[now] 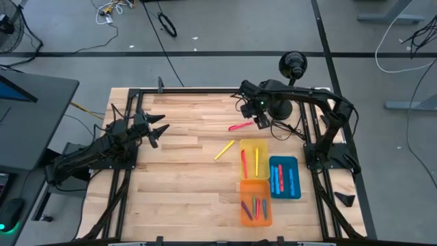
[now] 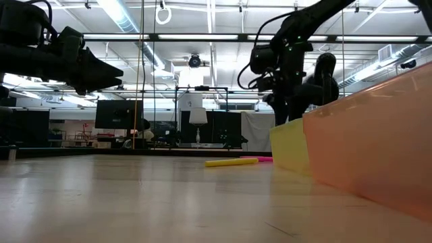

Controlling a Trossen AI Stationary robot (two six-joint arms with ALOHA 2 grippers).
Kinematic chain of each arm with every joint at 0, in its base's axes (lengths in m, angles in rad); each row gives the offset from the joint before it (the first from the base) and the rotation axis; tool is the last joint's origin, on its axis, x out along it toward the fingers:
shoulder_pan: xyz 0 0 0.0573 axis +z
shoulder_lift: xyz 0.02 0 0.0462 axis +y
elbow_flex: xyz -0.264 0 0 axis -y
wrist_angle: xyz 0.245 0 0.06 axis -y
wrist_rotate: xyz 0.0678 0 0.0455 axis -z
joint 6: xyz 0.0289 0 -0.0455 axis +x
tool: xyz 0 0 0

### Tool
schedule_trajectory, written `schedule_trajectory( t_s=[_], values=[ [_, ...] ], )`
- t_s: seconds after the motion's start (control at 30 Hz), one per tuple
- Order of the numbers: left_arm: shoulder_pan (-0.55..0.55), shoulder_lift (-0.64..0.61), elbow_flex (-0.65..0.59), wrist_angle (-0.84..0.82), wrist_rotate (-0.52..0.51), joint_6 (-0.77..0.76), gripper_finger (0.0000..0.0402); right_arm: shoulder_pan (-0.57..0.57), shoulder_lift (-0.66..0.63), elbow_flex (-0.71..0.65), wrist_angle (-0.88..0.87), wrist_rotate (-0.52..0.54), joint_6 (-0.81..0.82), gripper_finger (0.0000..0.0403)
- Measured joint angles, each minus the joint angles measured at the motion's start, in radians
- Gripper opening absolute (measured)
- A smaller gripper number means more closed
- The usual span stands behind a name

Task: Pick & Place Markers
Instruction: Put the pink pen into the yellow bin

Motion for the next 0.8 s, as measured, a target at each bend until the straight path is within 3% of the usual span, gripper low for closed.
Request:
schedule_trajectory(
  t_s=[0.8],
  values=[
    [0.000,0.000,0.000,0.000,0.000,0.000,0.0252,0.041,0.180,0.005,0.023,0.002,0.069,0.0226]
  ],
)
